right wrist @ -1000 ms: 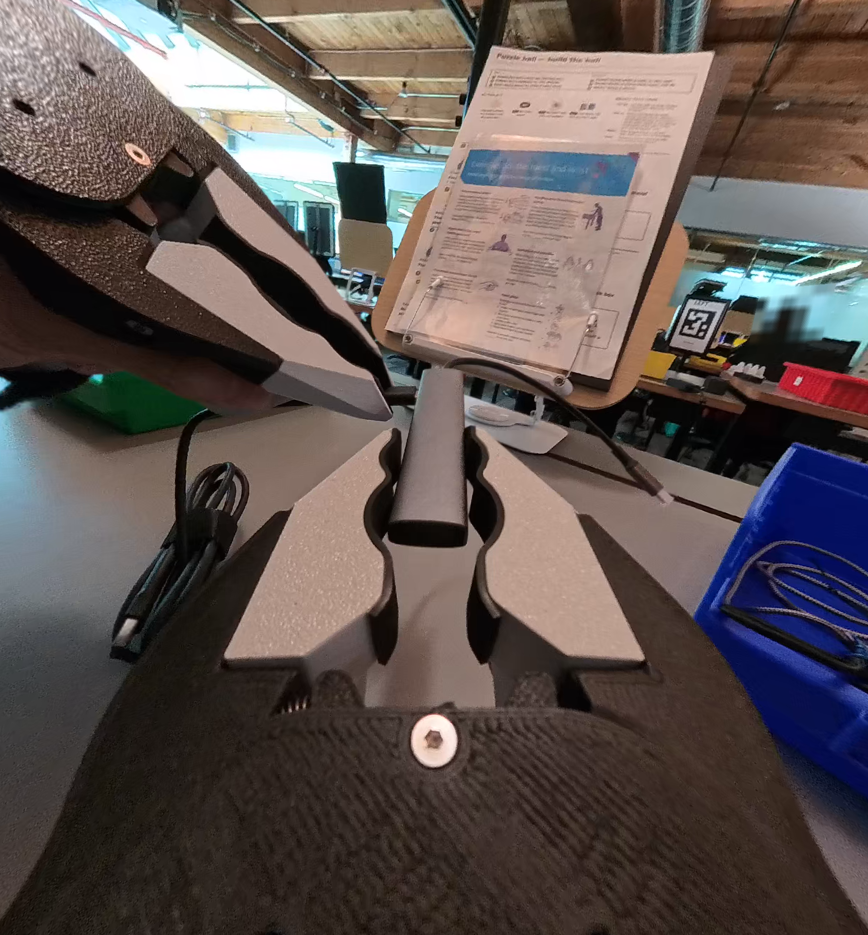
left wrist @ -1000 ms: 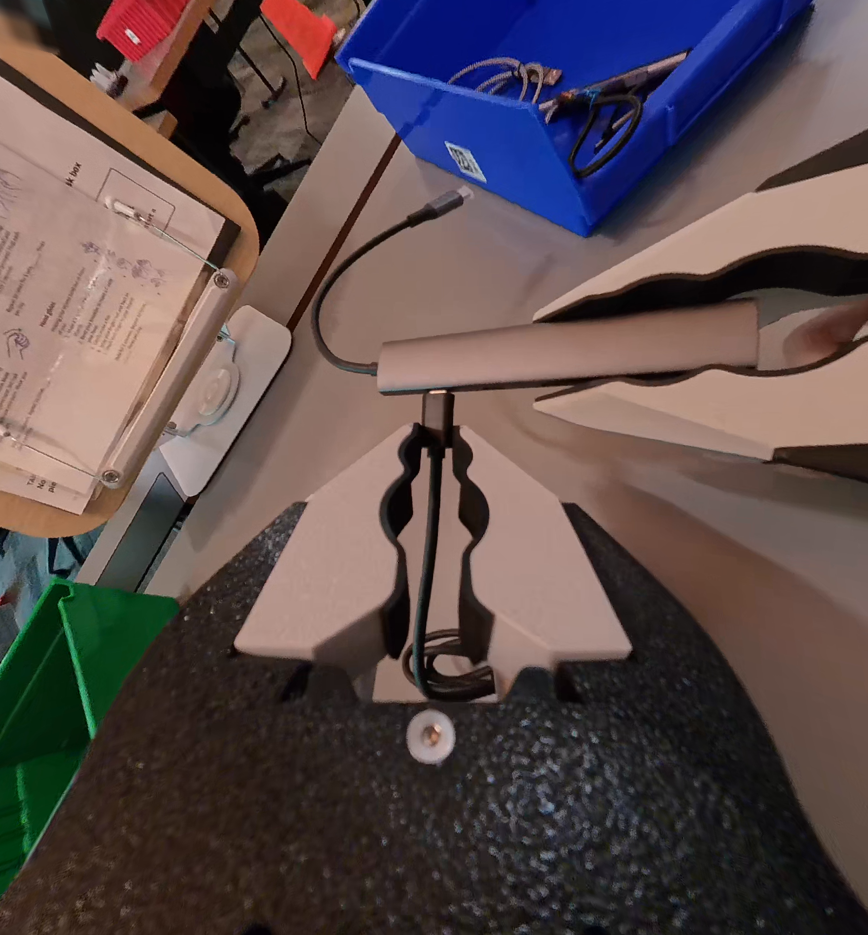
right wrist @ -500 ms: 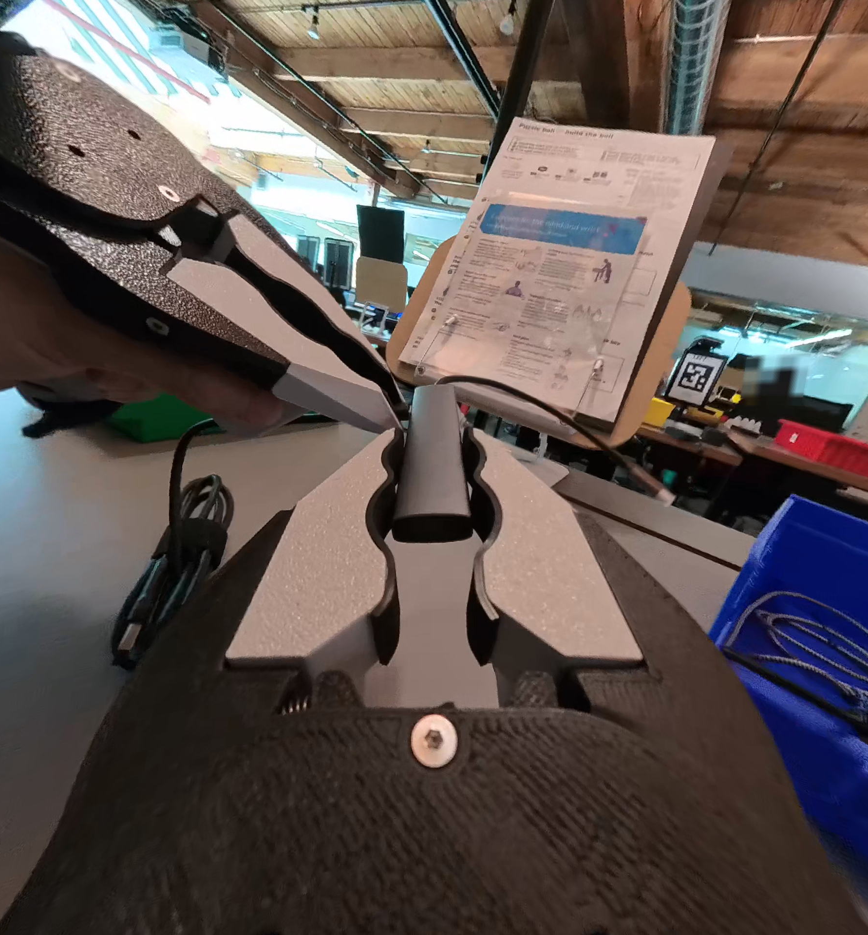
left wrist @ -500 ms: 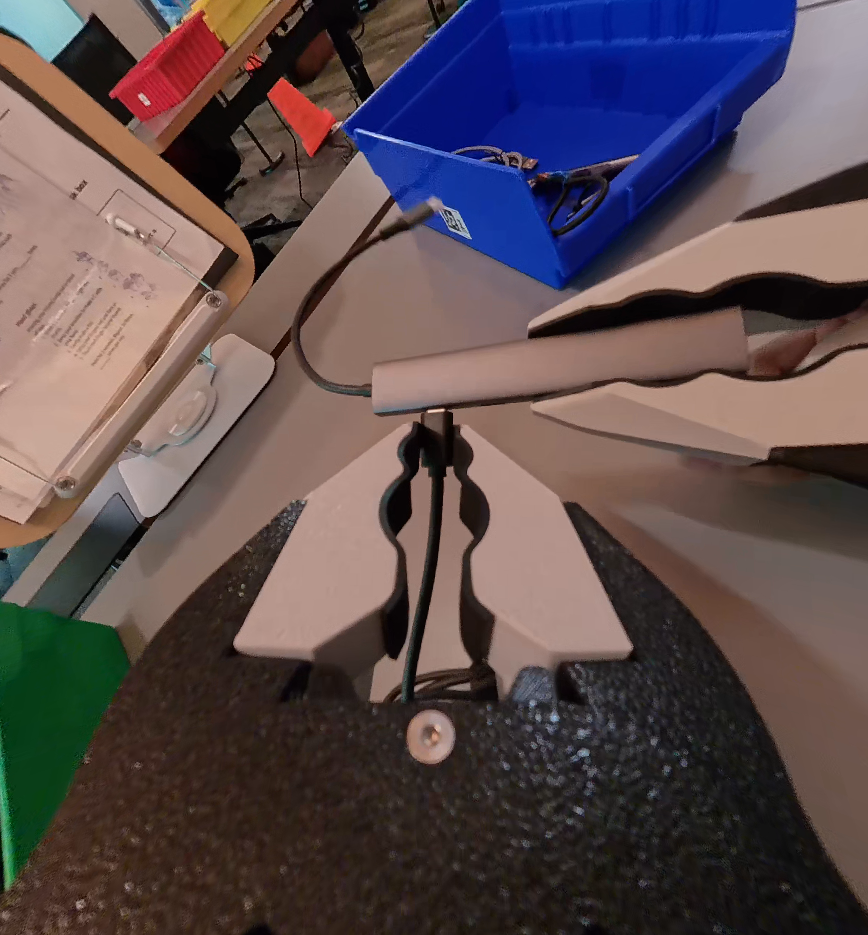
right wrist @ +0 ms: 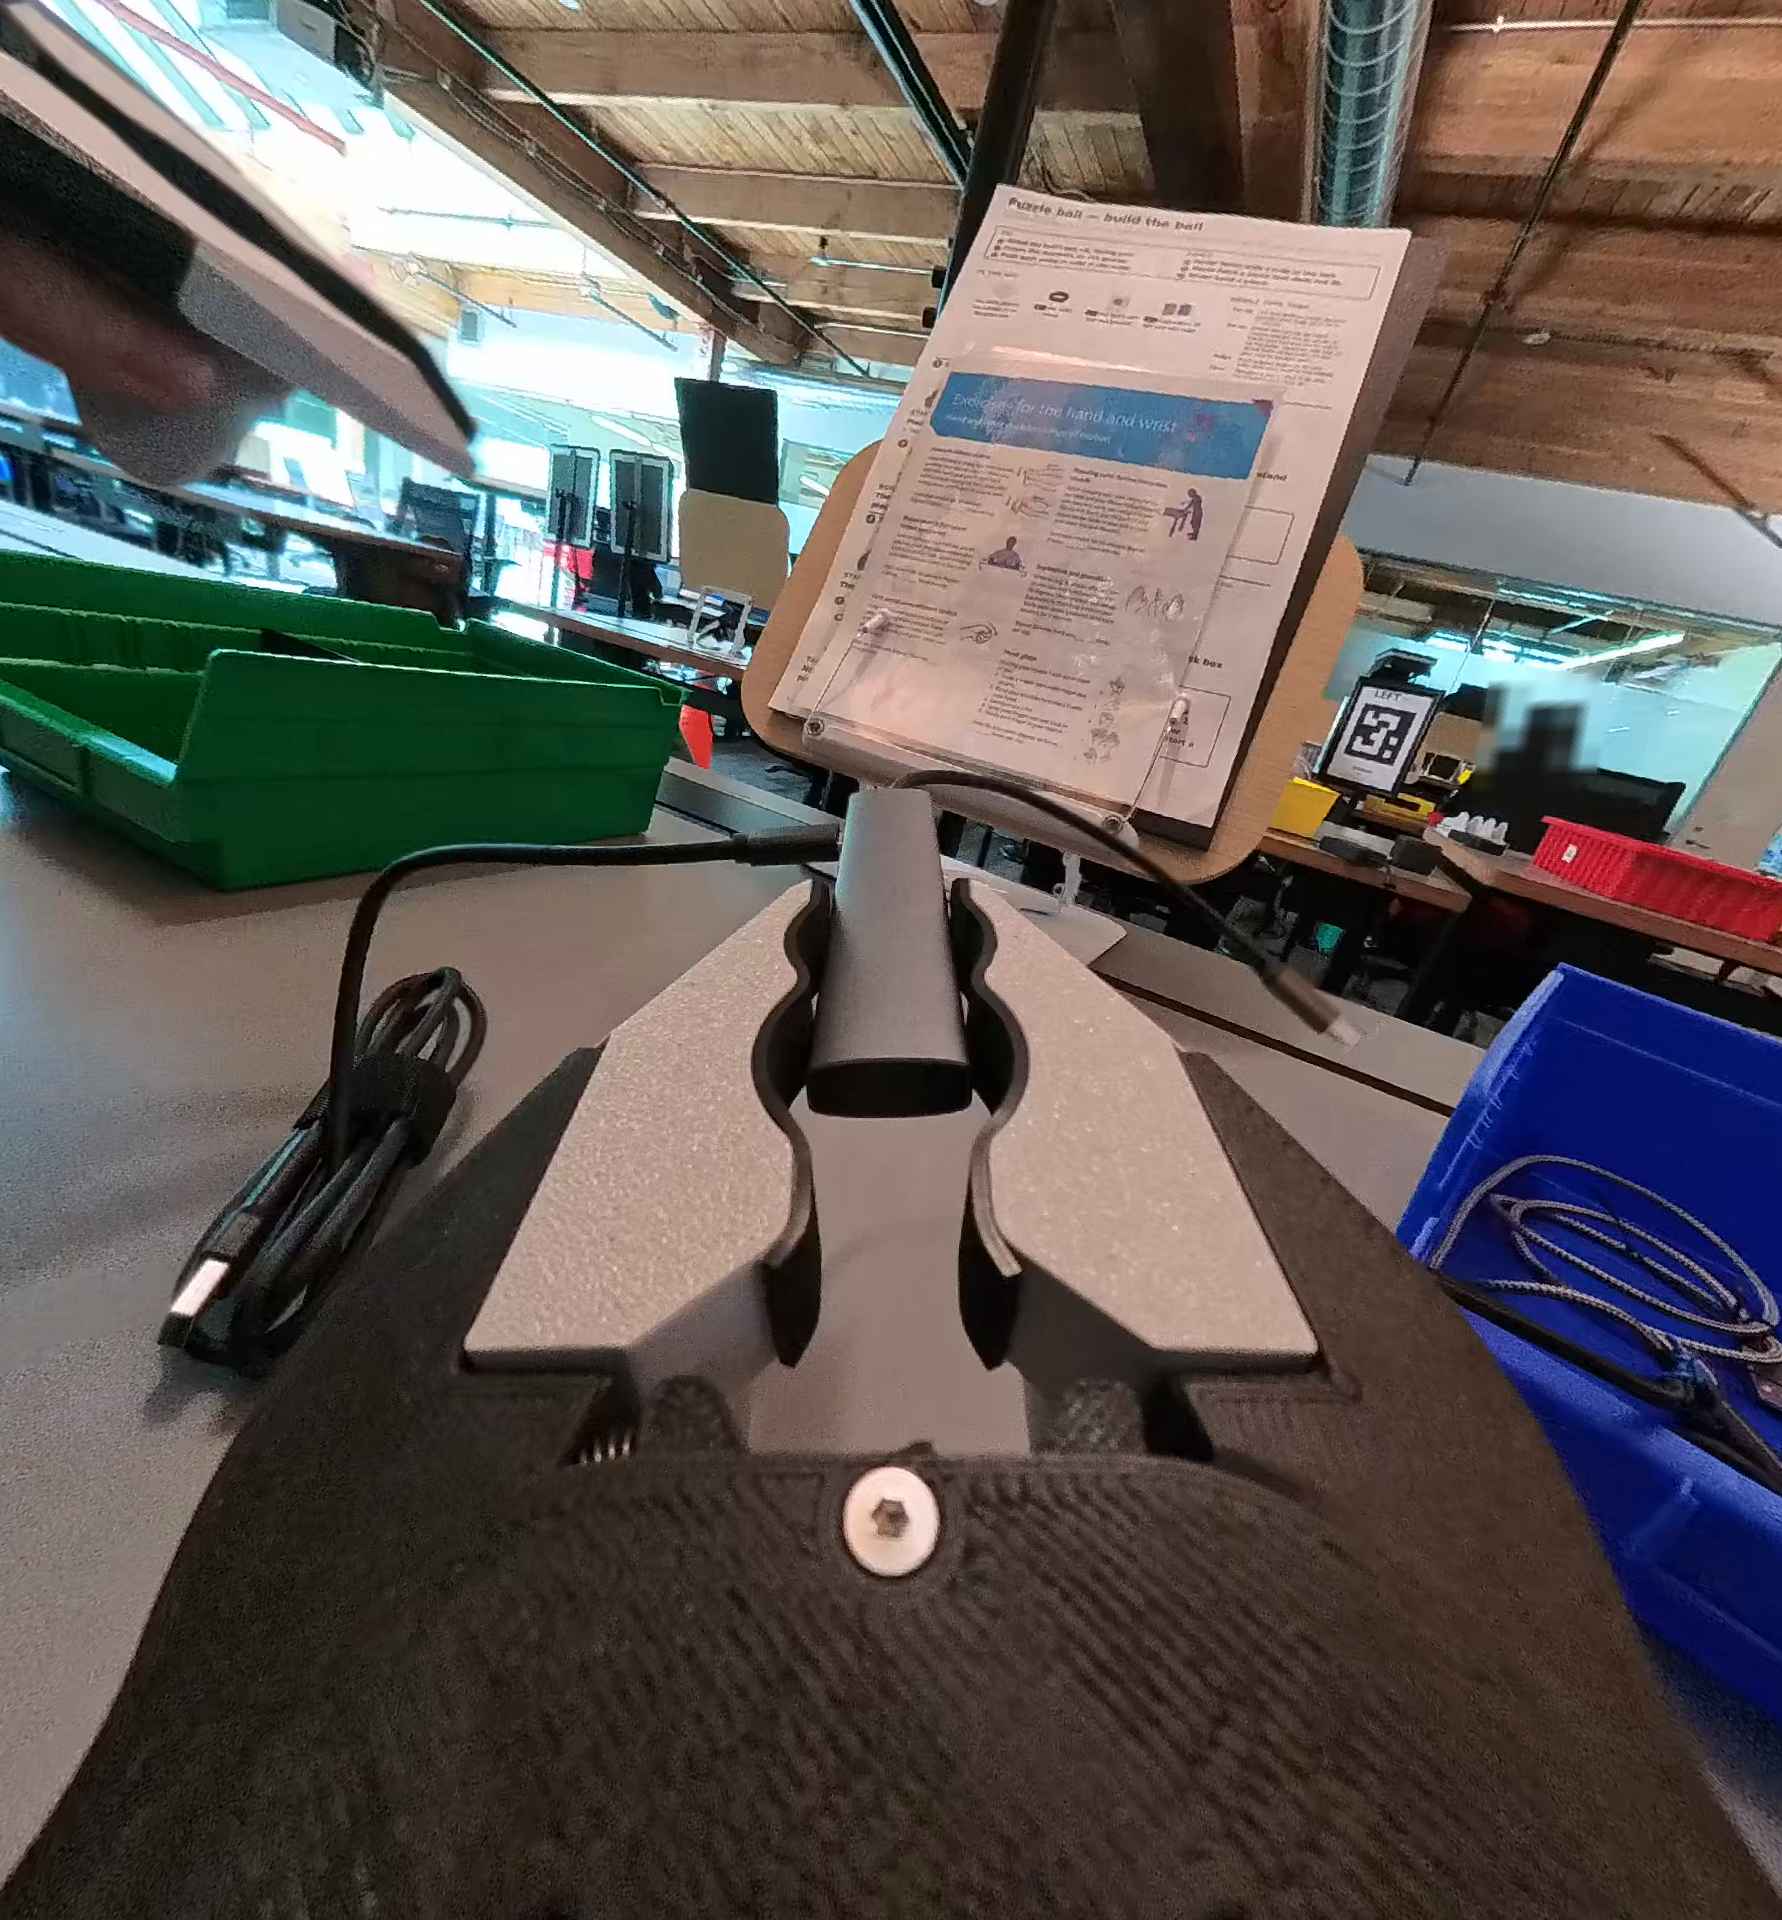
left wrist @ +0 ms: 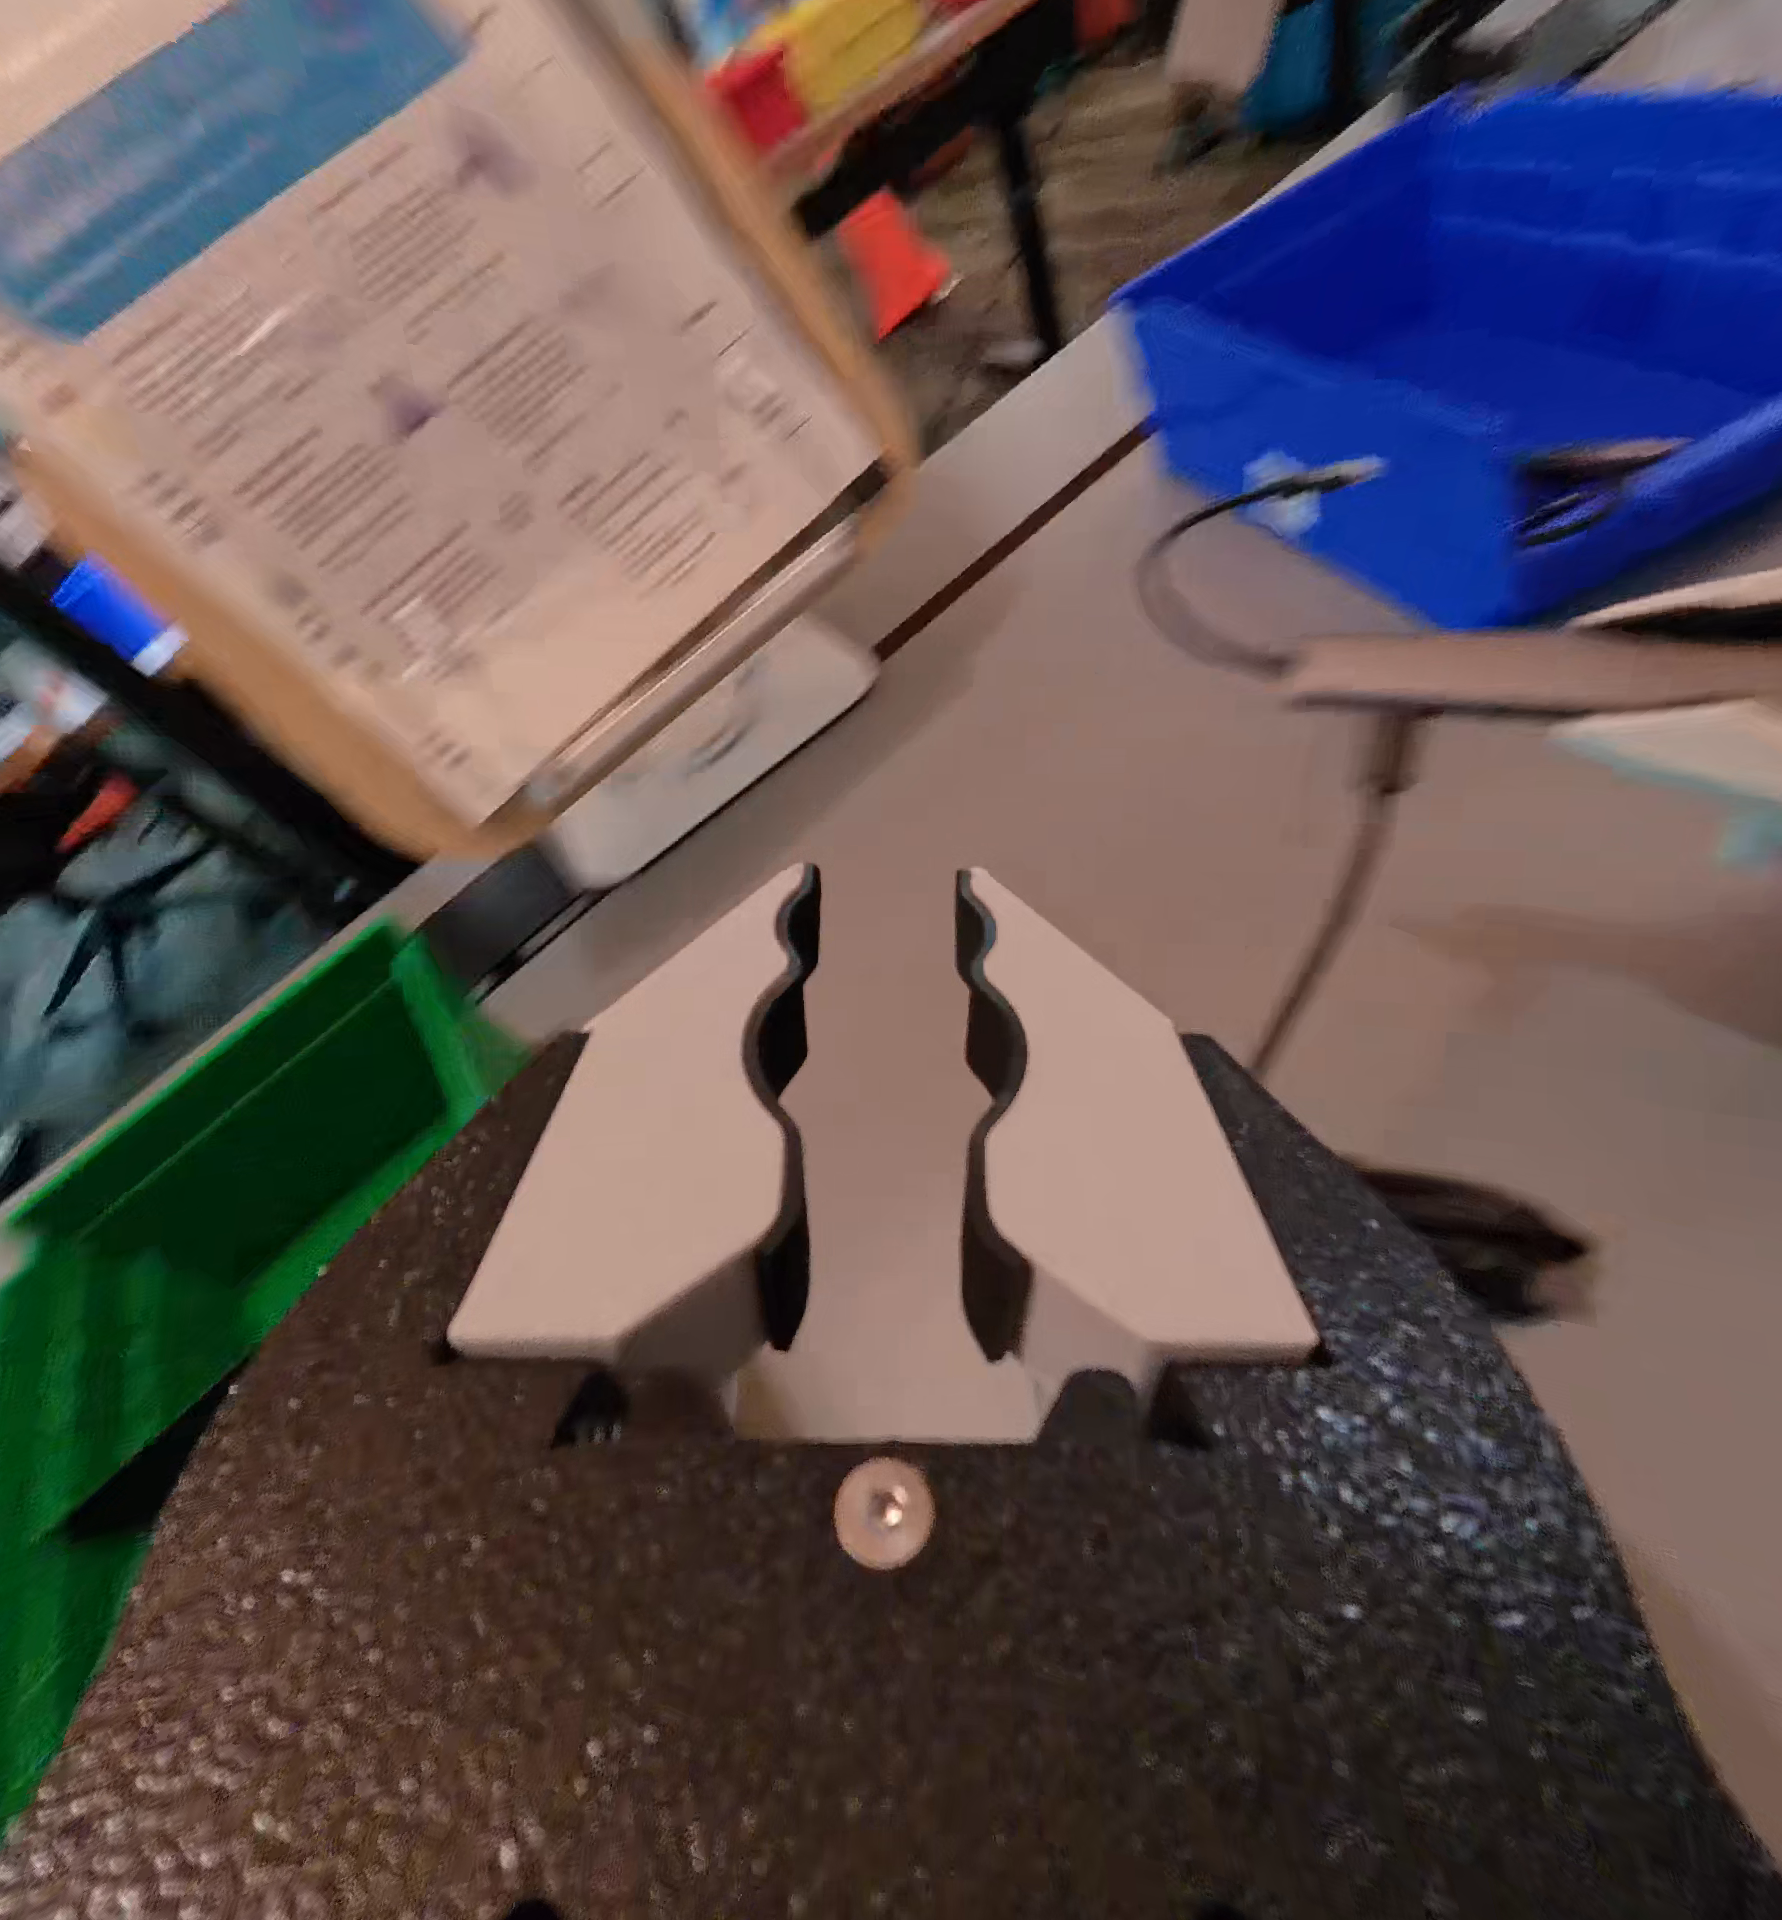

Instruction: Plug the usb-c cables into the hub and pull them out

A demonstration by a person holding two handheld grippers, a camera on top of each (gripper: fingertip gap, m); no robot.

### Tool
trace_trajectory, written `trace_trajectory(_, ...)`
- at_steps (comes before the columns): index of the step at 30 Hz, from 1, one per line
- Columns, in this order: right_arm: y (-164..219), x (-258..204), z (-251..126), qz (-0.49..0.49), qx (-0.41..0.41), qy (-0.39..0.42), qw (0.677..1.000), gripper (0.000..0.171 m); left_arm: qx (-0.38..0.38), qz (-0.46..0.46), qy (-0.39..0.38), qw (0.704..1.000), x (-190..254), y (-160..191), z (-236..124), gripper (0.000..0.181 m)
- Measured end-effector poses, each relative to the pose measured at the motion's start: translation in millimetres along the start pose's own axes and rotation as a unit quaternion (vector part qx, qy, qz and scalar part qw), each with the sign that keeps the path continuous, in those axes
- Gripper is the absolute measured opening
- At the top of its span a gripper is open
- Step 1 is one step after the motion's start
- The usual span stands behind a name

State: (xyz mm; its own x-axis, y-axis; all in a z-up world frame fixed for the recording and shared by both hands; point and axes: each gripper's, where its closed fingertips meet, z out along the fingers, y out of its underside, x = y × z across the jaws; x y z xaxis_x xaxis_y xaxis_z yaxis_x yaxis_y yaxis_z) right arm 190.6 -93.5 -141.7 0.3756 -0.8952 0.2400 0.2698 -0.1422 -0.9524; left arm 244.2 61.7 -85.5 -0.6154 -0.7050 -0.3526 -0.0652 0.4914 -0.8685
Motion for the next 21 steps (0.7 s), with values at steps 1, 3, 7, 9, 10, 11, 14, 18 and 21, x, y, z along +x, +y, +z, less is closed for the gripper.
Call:
trace_trajectory(1,0,0,0,-0.001,-0.001,0.0,1.0,0.022,-0.037,-0.007,-0.028,0.999,-30,16,-7,0.024)
trace_trajectory(3,1,-2,1,-0.006,-0.005,-0.002,1.0,0.022,-0.127,-0.034,-0.088,0.987,-93,59,-21,0.03)
trace_trajectory(7,3,-5,2,-0.017,-0.01,-0.008,1.0,0.022,-0.301,-0.141,-0.11,0.936,-170,164,-33,0.045)
trace_trajectory(9,3,-8,3,-0.023,-0.012,-0.013,1.0,0.022,-0.378,-0.196,-0.096,0.9,-182,214,-32,0.05)
trace_trajectory(10,4,-8,3,-0.027,-0.012,-0.012,0.999,0.022,-0.401,-0.213,-0.089,0.886,-184,231,-31,0.05)
trace_trajectory(11,4,-9,3,-0.03,-0.013,-0.013,0.999,0.022,-0.408,-0.226,-0.08,0.881,-184,241,-26,0.049)
trace_trajectory(14,4,-11,3,-0.035,-0.015,-0.015,0.999,0.022,-0.429,-0.252,-0.047,0.866,-175,259,-16,0.048)
trace_trajectory(18,5,-13,4,-0.041,-0.017,-0.02,0.999,0.022,-0.438,-0.27,-0.049,0.856,-178,268,-2,0.04)
trace_trajectory(21,5,-14,4,-0.043,-0.018,-0.021,0.999,0.022,-0.456,-0.282,-0.053,0.842,-178,279,2,0.03)
